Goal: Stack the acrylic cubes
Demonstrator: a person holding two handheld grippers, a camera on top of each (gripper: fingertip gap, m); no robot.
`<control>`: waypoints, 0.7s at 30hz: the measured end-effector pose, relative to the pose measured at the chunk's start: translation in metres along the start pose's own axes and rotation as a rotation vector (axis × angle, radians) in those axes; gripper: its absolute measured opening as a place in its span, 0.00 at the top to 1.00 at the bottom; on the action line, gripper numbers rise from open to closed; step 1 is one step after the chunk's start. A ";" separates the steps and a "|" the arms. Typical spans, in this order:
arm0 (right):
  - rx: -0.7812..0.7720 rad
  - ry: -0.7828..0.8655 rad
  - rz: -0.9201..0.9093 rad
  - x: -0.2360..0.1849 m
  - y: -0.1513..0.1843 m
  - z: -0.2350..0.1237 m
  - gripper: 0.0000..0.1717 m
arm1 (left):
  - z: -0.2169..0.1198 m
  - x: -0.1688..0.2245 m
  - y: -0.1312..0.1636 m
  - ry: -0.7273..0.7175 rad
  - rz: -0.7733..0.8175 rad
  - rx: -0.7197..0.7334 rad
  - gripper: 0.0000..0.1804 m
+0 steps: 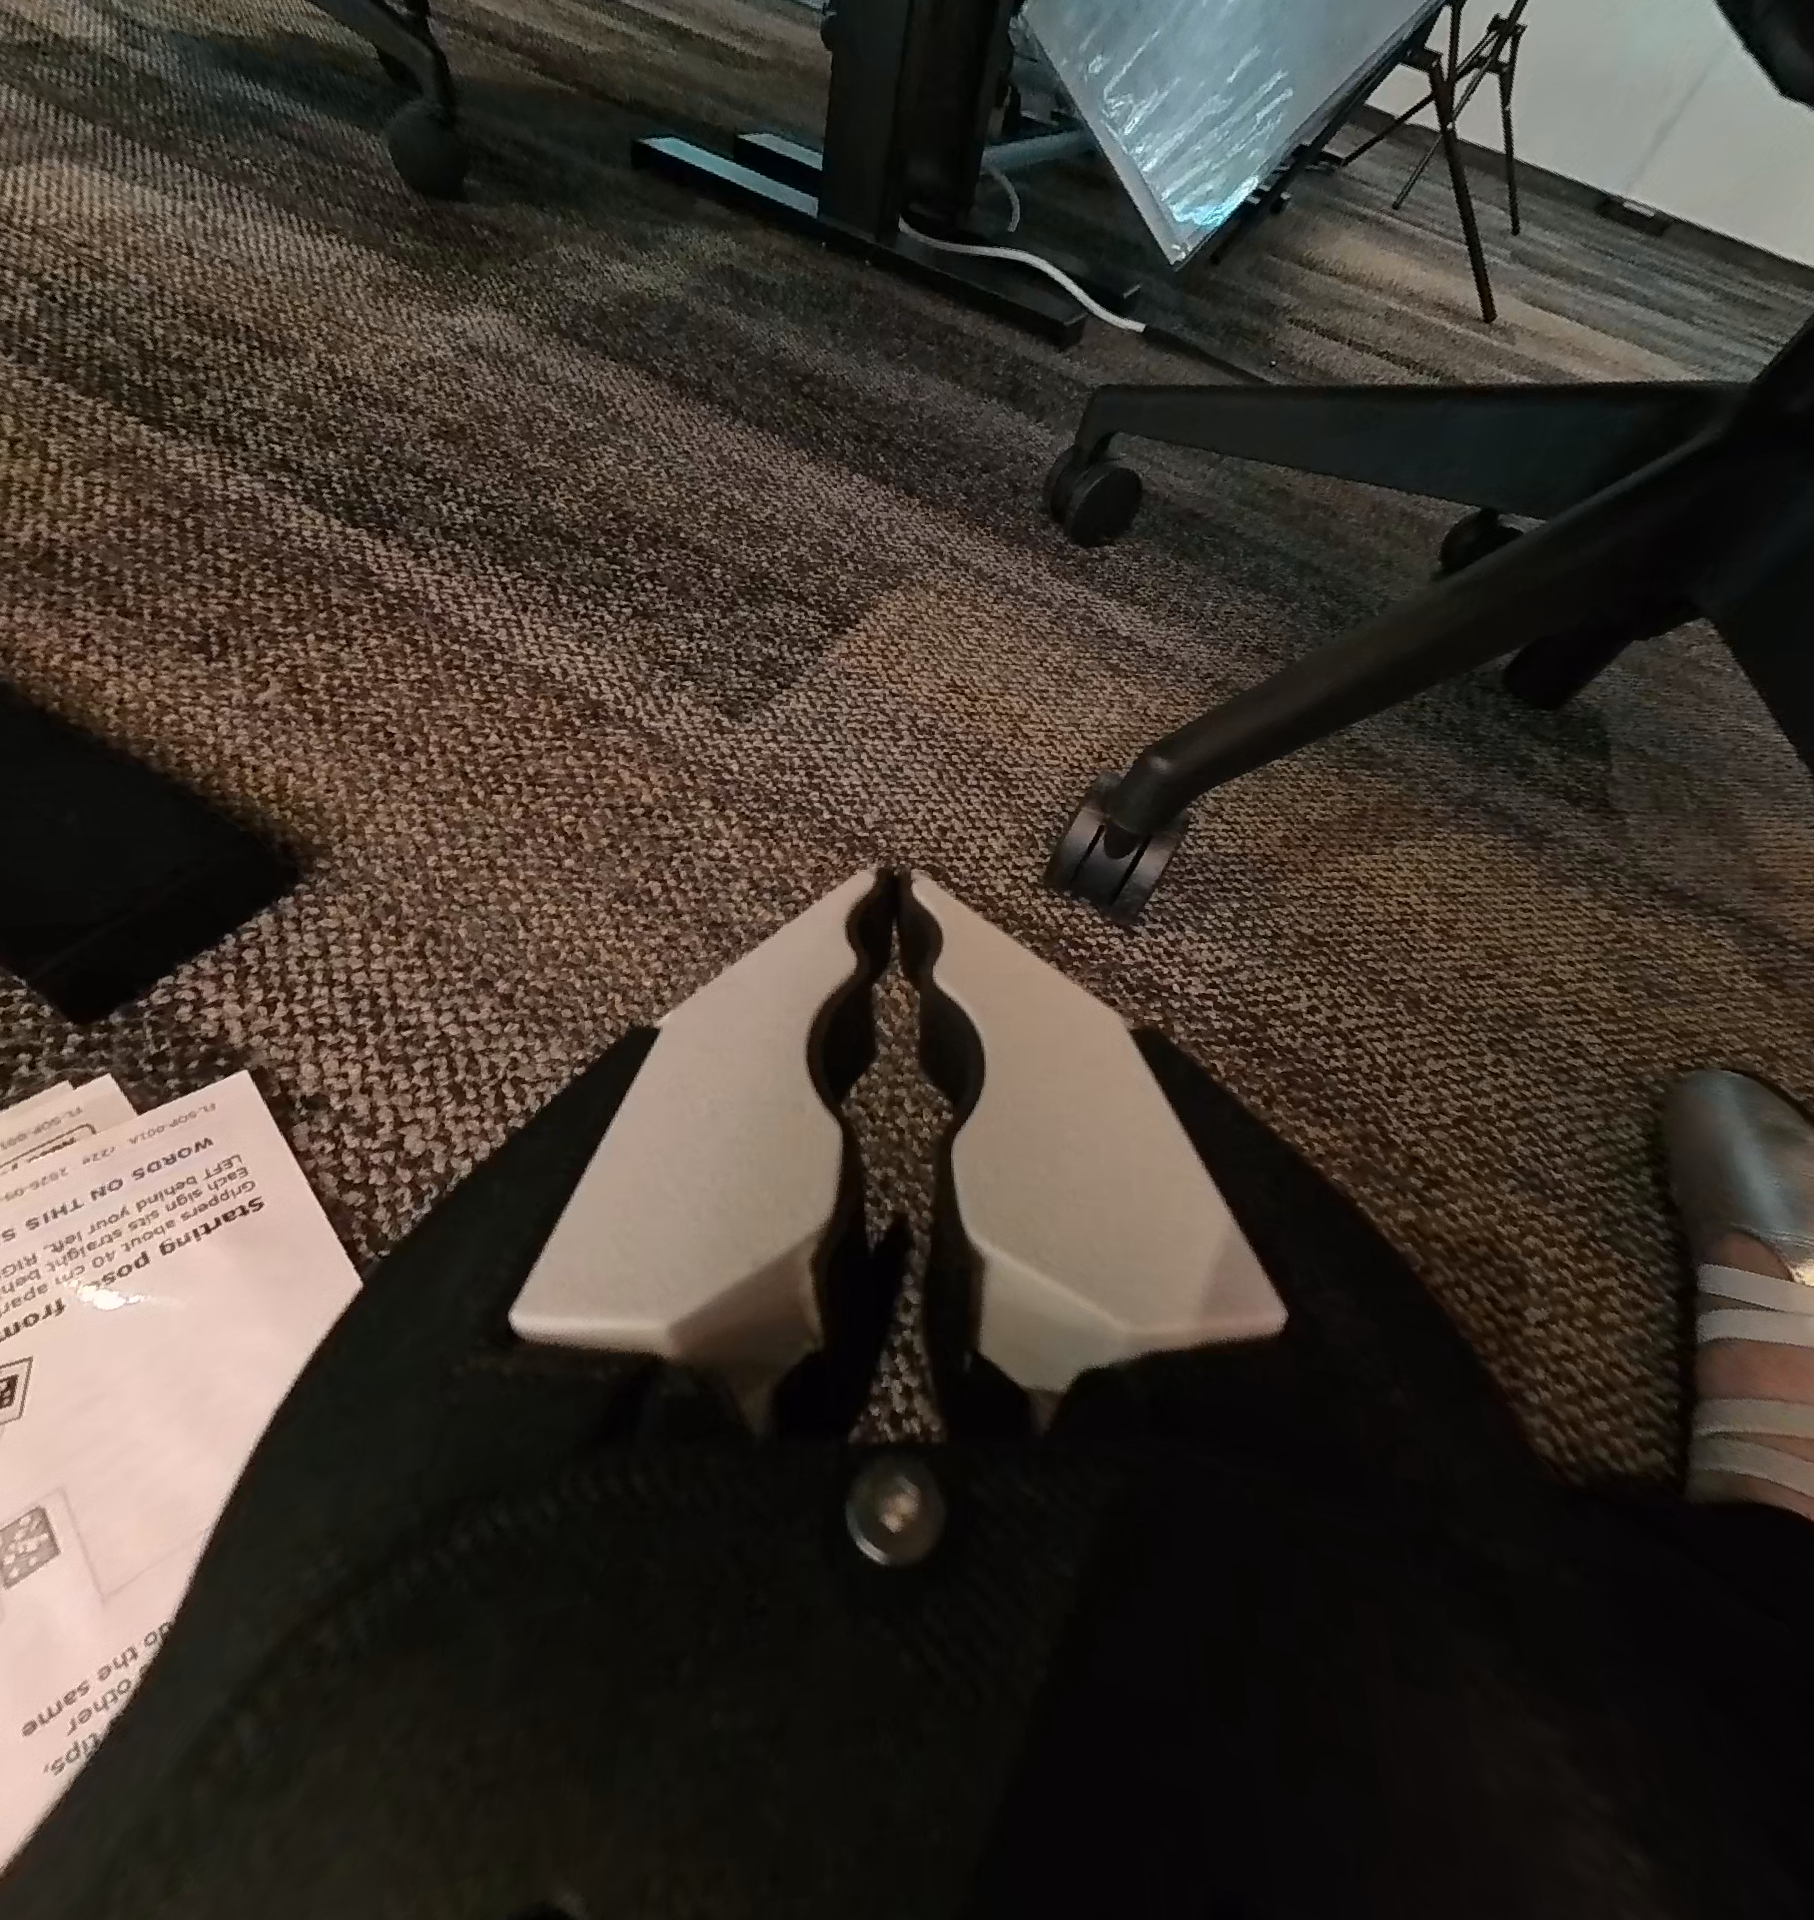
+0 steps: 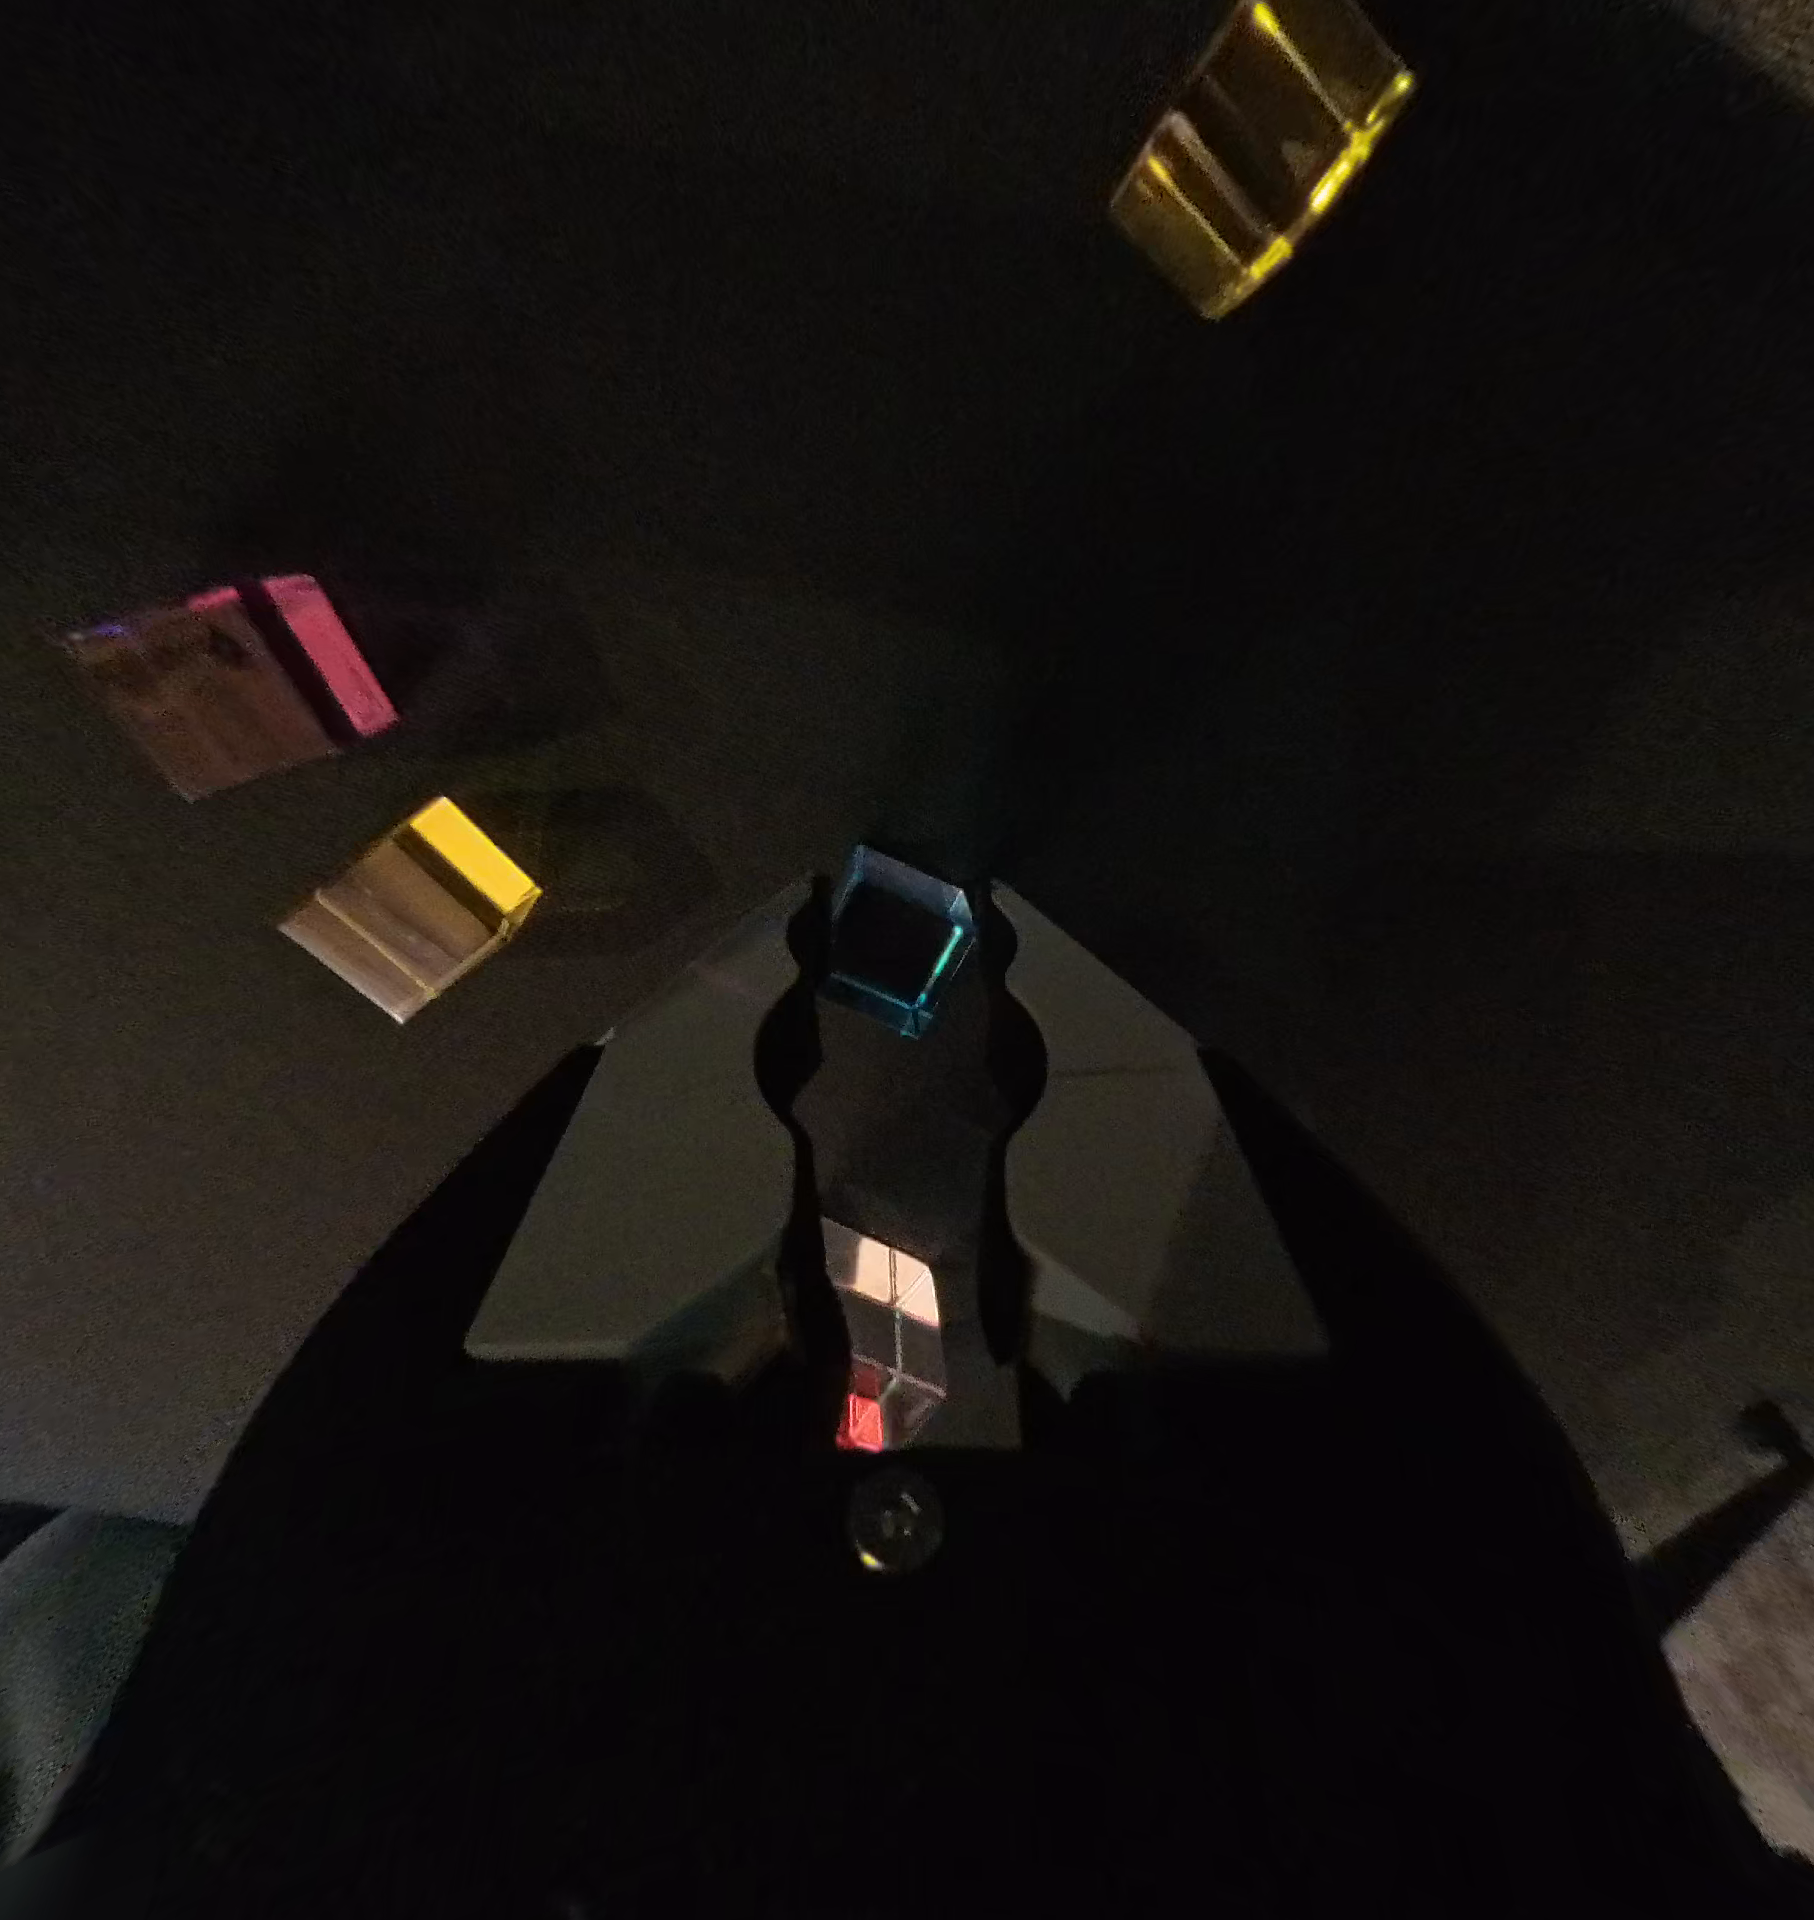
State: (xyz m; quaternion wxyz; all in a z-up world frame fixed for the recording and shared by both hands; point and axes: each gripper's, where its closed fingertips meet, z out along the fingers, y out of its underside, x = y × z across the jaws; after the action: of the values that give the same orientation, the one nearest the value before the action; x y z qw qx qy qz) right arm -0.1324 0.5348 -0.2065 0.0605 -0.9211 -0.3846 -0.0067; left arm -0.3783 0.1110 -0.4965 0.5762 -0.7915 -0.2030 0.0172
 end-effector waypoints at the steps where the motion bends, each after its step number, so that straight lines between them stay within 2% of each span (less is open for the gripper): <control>1: -0.002 0.004 -0.023 -0.001 0.000 -0.003 0.86 | 0.000 0.000 0.000 0.000 -0.001 0.000 1.00; 2: 0.011 0.009 -0.058 -0.002 -0.001 -0.008 1.00 | 0.000 0.000 0.000 0.000 -0.003 0.000 1.00; 5: 0.061 0.002 -0.160 -0.007 -0.003 -0.033 1.00 | 0.001 0.000 0.001 0.003 -0.008 -0.003 1.00; 8: 0.057 -0.026 -0.184 -0.010 0.007 -0.051 1.00 | 0.001 0.001 0.001 0.005 -0.005 -0.008 1.00; 11: -0.046 -0.088 -0.115 -0.016 0.031 -0.045 0.81 | 0.001 0.003 0.001 0.006 0.002 -0.011 1.00; 13: -0.094 -0.059 -0.148 -0.012 0.040 -0.035 0.75 | 0.000 0.003 0.001 0.006 0.005 -0.009 1.00; 18: -0.087 -0.009 -0.489 -0.012 0.040 -0.021 0.70 | -0.002 0.002 0.001 0.005 -0.007 -0.006 1.00; 21: -0.083 0.107 -0.697 -0.002 0.034 -0.020 0.72 | -0.002 0.002 0.002 0.004 -0.011 -0.011 1.00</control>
State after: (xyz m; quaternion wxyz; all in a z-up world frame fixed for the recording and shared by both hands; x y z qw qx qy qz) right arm -0.1090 0.5078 -0.1905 0.0369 -0.7346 -0.6714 -0.0909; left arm -0.3756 0.1090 -0.4975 0.5724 -0.7935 -0.2064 0.0113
